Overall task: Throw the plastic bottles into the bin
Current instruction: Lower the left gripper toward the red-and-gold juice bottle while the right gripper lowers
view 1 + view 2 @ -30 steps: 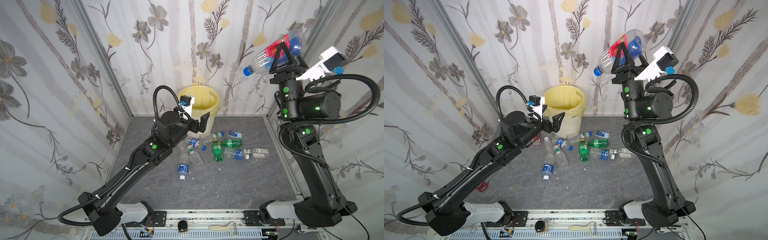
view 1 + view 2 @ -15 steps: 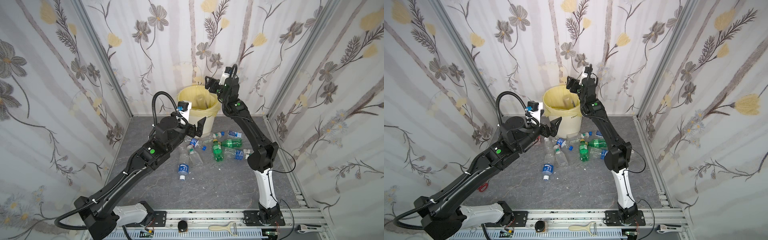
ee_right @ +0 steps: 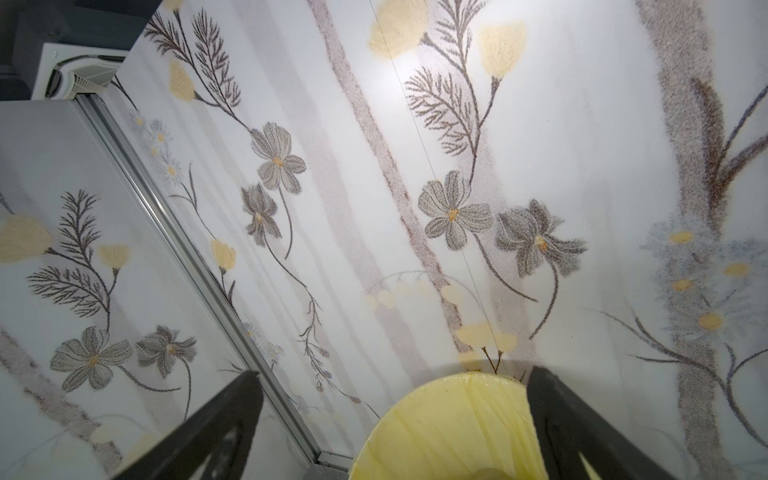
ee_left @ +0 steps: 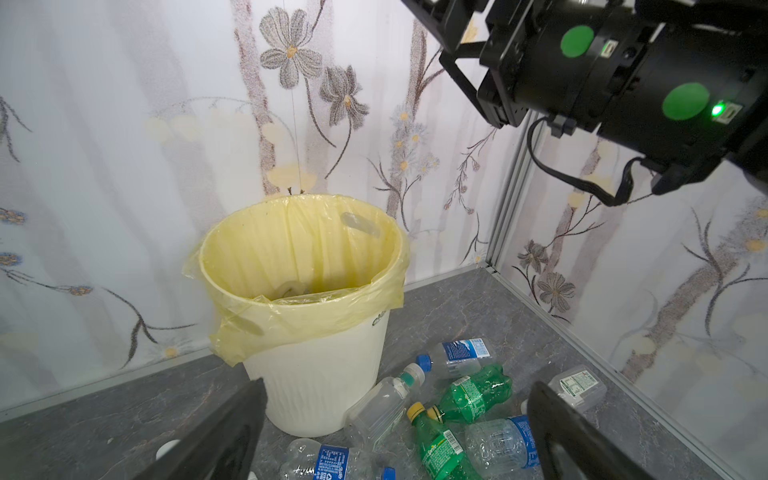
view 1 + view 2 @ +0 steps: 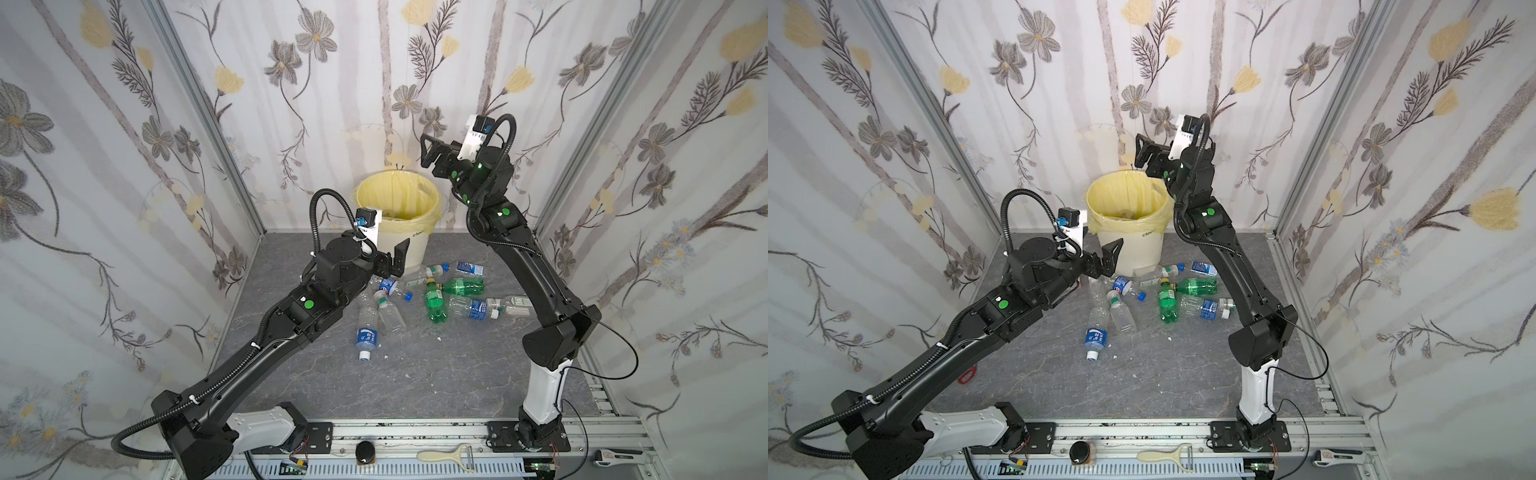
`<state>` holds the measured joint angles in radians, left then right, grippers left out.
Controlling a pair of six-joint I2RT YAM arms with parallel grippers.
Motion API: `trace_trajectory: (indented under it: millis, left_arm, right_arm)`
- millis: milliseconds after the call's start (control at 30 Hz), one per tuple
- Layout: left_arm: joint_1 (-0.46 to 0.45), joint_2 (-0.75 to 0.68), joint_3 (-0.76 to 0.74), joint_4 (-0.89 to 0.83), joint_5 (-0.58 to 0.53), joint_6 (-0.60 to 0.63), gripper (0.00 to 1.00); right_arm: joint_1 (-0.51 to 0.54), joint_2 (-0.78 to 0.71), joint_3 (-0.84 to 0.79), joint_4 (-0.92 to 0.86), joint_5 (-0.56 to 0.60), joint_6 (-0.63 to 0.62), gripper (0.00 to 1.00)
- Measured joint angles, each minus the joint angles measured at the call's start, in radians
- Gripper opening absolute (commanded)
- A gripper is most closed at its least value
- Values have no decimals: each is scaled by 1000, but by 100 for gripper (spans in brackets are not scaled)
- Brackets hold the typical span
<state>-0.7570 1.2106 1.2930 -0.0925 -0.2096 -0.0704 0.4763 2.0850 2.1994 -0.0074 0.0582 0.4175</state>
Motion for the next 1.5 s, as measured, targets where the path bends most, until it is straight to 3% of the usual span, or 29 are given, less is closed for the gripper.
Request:
trace_trajectory:
  millis: [267, 700, 933, 1167, 1500]
  left_arm:
    - [43, 0, -67, -6, -60, -70, 100]
    - [373, 142, -96, -194, -2, -389, 100]
    - [504, 269, -127, -268, 72, -494, 100]
    - [523, 393, -105, -290, 127, -500, 100]
    - [554, 609, 37, -303, 135, -454, 100]
  right_arm:
    - [-3, -103, -169, -2, -10, -1, 100]
    - [8, -291, -516, 26, -47, -62, 100]
    - [101, -381, -671, 26, -16, -196, 100]
    - [205, -400, -779, 19, 27, -270, 100]
    - [284, -410, -919, 55, 48, -231, 100]
